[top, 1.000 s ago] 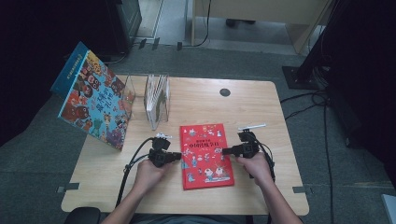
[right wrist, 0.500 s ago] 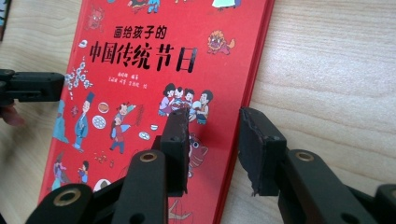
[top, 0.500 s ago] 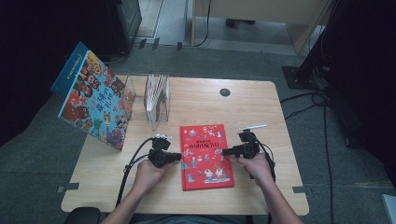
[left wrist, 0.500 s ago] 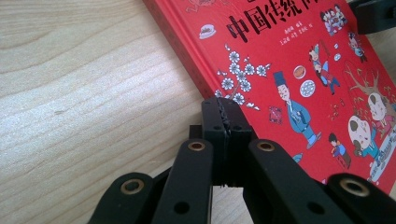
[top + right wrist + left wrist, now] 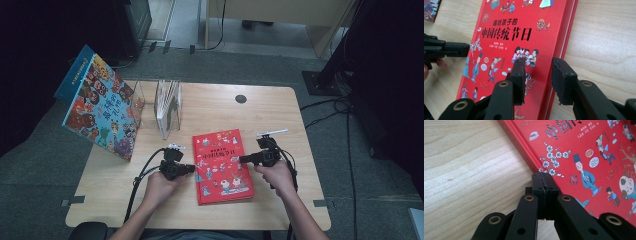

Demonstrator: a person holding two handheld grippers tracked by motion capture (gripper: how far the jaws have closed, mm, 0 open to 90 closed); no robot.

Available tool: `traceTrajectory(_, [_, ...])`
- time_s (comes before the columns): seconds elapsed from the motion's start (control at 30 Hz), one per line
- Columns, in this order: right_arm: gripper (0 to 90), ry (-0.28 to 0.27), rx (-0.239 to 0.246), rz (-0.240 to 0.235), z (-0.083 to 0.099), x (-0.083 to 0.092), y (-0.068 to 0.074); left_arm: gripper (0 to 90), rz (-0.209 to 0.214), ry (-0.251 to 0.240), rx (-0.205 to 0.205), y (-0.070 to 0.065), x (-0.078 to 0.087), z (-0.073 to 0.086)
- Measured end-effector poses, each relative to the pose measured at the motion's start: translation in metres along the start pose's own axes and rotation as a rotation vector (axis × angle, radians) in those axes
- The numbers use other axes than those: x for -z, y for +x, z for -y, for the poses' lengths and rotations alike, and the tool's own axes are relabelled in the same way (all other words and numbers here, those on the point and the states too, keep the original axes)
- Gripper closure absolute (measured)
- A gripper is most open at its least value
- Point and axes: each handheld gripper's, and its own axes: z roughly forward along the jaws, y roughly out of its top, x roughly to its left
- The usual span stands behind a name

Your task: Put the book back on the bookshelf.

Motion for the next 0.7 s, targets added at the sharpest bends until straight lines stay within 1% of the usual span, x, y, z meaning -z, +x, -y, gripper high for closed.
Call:
traceTrajectory(0.17, [64.7, -0.002, 0.009, -0.004, -0.004, 0.006, 0.004, 90.0, 0.002, 0.0, -0.001, 0.0, 0.0, 0.0])
traceTrajectory(0.33, [64.7, -0.015, 0.031, -0.012, -0.007, 0.014, 0.011, 90.0, 0.005, -0.001, 0.001, 0.0, 0.0, 0.0])
traceTrajectory(0.5, [64.7, -0.031, 0.057, -0.027, -0.012, 0.026, 0.023, 90.0, 0.008, -0.003, 0.008, 0.001, 0.0, 0.0])
traceTrajectory(0.63, [64.2, -0.036, 0.088, -0.033, -0.016, 0.032, 0.032, 90.0, 0.012, -0.008, 0.013, 0.001, 0.0, 0.001])
traceTrajectory(0.7, [63.4, -0.049, 0.104, -0.04, -0.017, 0.035, 0.037, 90.0, 0.013, -0.007, 0.012, 0.001, 0.0, 0.001])
